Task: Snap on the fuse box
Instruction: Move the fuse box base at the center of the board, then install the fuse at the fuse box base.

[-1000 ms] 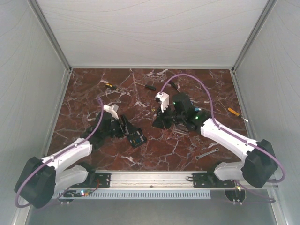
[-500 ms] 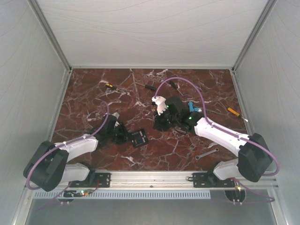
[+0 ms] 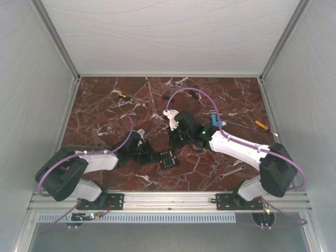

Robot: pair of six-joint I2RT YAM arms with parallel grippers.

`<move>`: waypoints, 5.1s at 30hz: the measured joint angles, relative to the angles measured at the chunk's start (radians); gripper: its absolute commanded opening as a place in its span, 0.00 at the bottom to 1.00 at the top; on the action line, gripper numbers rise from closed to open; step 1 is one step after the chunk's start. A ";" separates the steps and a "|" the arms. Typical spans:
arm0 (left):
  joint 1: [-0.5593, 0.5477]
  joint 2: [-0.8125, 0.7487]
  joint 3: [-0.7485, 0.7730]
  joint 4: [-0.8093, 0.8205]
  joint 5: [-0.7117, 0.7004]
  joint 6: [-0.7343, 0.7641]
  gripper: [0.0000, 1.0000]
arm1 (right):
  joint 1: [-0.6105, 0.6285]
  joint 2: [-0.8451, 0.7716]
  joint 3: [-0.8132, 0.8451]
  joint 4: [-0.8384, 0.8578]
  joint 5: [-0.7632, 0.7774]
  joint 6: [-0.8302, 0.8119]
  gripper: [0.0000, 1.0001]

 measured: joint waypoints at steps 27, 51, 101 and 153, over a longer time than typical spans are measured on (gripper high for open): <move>-0.054 0.029 -0.068 0.093 0.019 -0.144 0.10 | 0.170 0.090 0.006 -0.052 0.259 0.316 0.00; -0.047 0.076 -0.034 0.187 0.030 -0.152 0.33 | 0.171 0.157 -0.002 0.023 0.288 0.194 0.00; -0.037 0.181 -0.032 0.288 0.016 -0.192 0.20 | 0.181 0.205 -0.045 0.101 0.351 0.237 0.04; -0.037 0.181 -0.032 0.288 0.016 -0.192 0.20 | 0.190 0.330 0.187 -0.222 0.327 0.229 0.00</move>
